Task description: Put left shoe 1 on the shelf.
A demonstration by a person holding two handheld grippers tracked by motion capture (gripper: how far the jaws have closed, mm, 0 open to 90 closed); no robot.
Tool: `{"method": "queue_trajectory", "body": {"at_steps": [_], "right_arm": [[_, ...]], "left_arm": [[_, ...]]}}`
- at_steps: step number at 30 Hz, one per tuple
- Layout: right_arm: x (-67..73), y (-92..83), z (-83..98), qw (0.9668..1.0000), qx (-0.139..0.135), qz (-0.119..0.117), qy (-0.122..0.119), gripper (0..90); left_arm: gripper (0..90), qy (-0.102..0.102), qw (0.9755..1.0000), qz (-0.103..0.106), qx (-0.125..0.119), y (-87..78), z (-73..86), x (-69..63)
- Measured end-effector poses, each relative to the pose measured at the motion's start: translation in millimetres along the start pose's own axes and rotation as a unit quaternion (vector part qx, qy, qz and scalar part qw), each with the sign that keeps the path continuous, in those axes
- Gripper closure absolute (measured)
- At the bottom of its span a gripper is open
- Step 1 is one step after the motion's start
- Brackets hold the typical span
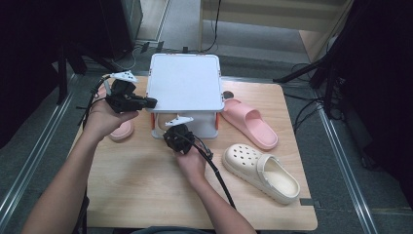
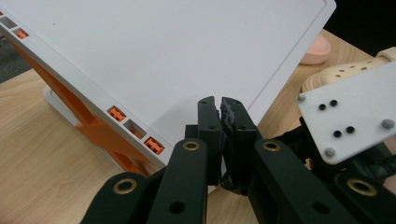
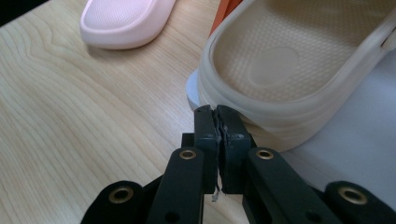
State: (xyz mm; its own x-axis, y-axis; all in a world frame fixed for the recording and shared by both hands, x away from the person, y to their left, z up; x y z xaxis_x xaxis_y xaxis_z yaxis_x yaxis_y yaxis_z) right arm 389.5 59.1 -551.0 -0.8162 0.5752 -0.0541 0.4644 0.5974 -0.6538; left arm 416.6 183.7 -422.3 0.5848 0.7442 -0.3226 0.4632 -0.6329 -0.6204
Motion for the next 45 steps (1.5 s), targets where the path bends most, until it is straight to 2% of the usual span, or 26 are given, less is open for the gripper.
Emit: {"method": "queue_trajectory", "body": {"at_steps": [3, 5, 7, 12, 17, 19, 21, 24, 27, 29, 32, 35, 38, 45], "right_arm": [[-1.1, -1.9, -0.2, 1.0, 0.003, -0.001, 0.003, 90.0], [-2.3, -10.5, -0.6, 0.9997, -0.005, -0.017, 0.017, 90.0], [-3.7, -20.3, -1.1, 0.9996, -0.013, -0.021, 0.017, 90.0], [-3.7, -56.1, 1.4, 0.9984, -0.027, -0.047, 0.018, 85.6], [-3.5, -93.2, 9.3, 0.9968, -0.039, -0.07, 0.001, 75.9], [-4.3, -108.1, 18.0, 0.9953, -0.032, -0.09, -0.016, 70.3], [-6.8, -121.3, 27.0, 0.9945, -0.041, -0.09, -0.035, 68.4], [-10.6, -138.1, 39.9, 0.9934, -0.041, -0.106, -0.013, 66.4], [-16.3, -154.5, 55.6, 0.9947, -0.029, -0.098, -0.013, 65.6], [-20.9, -166.7, 67.2, 0.9953, -0.03, -0.092, -0.006, 65.6], [-26.2, -181.9, 80.5, 0.9957, -0.033, -0.086, 0.007, 65.5], [-30.5, -194.6, 91.8, 0.9968, -0.028, -0.075, 0.003, 64.3], [-35.1, -203.2, 101.2, 0.9975, -0.024, -0.067, 0.002, 63.1], [-53.4, -229.2, 117.0, 0.998, -0.036, -0.044, 0.029, 59.7]], "left_arm": [[83.8, -0.001, 1.0, 0.0, 0.001, -1.1, -0.2, 1.1], [82.9, -0.001, 1.0, 0.001, 0.0, -1.4, -0.2, 1.4], [82.3, -0.005, 1.0, 0.003, 0.0, -1.1, -0.7, 1.2], [73.8, -0.021, 0.9998, 0.004, 0.004, -3.6, -1.6, -0.4], [62.4, -0.017, 0.9998, 0.012, 0.0, -11.5, -1.7, -11.6], [56.9, -0.017, 0.9998, 0.012, 0.002, -13.8, -1.1, -15.6], [54.9, -0.032, 0.9992, 0.018, 0.013, -16.2, 0.5, -20.5], [53.4, -0.04, 0.9989, 0.025, 0.005, -18.4, 3.7, -25.8], [51.0, -0.035, 0.9992, 0.018, 0.008, -21.3, 10.6, -30.1], [49.7, -0.035, 0.9992, 0.017, 0.006, -22.8, 16.4, -33.2], [48.4, -0.034, 0.9991, 0.024, 0.004, -23.9, 24.6, -36.9], [46.8, -0.034, 0.999, 0.029, 0.004, -24.2, 32.0, -39.8], [45.6, -0.027, 0.9993, 0.025, -0.001, -23.4, 37.4, -42.0], [43.4, -0.017, 0.9998, 0.014, -0.001, -17.1, 52.6, -43.1]]}}
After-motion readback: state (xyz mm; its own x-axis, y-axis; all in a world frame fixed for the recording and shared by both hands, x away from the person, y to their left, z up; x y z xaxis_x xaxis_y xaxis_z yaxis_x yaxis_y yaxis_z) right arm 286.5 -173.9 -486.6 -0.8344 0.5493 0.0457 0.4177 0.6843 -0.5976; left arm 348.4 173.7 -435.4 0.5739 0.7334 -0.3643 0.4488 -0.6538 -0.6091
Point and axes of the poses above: each handheld gripper's, and its own axes: y roughly forward along the jaws, z roughly out of its underside, x roughly to its left, the point moved 6 cm from there along y, roughly forward along the jaws, and after that the axes turned 13 degrees about -y, right-handed, at the moved point
